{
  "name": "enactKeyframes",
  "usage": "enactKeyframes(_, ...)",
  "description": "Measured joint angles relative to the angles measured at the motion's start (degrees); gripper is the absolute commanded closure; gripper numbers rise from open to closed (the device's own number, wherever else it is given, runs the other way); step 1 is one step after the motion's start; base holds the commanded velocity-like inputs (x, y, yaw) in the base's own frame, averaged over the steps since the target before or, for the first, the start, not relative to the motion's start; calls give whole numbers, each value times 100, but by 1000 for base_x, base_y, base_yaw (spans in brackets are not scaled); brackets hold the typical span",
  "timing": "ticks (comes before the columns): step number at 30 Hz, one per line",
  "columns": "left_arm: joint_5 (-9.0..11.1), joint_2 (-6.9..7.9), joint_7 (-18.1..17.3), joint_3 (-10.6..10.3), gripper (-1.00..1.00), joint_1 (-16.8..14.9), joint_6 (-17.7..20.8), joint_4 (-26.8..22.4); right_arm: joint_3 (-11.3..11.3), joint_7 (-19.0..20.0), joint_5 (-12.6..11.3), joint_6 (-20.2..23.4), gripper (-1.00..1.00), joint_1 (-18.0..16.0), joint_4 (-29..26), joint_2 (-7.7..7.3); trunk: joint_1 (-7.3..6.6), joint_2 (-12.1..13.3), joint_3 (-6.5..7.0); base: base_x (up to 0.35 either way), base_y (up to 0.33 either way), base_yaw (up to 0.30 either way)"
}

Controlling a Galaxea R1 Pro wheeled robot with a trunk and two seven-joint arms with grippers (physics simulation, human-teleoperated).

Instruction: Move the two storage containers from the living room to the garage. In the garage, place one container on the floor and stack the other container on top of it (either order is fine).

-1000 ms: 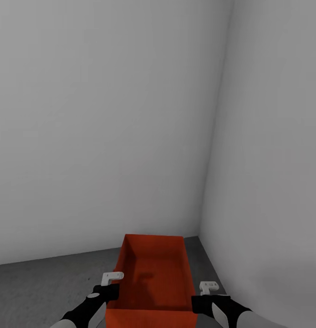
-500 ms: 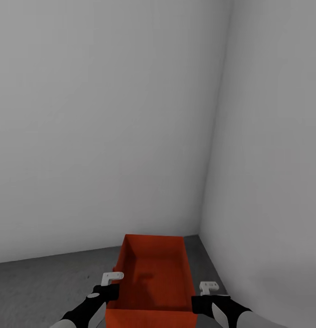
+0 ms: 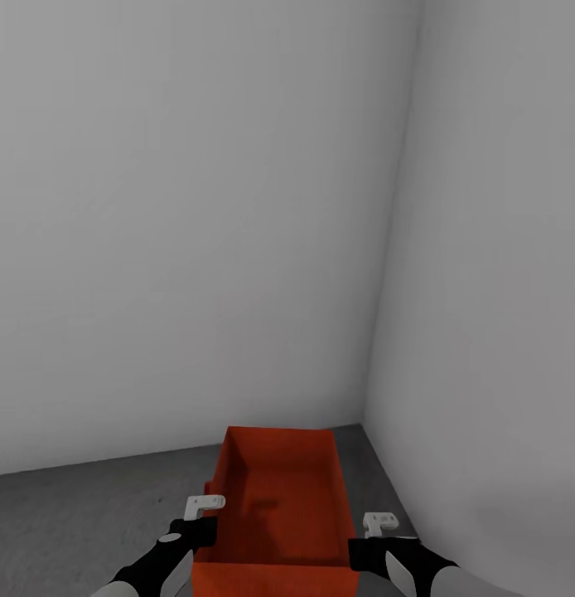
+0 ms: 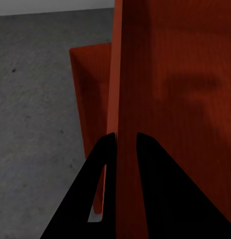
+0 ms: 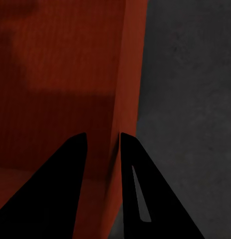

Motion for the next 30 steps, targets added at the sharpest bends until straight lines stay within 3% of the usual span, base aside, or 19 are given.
enactKeyframes(30, 0, 2, -2, 0, 100, 0, 0, 0, 0, -2, 0, -1, 100, 0, 1, 2, 659, -1204, -539, 0, 0, 0)
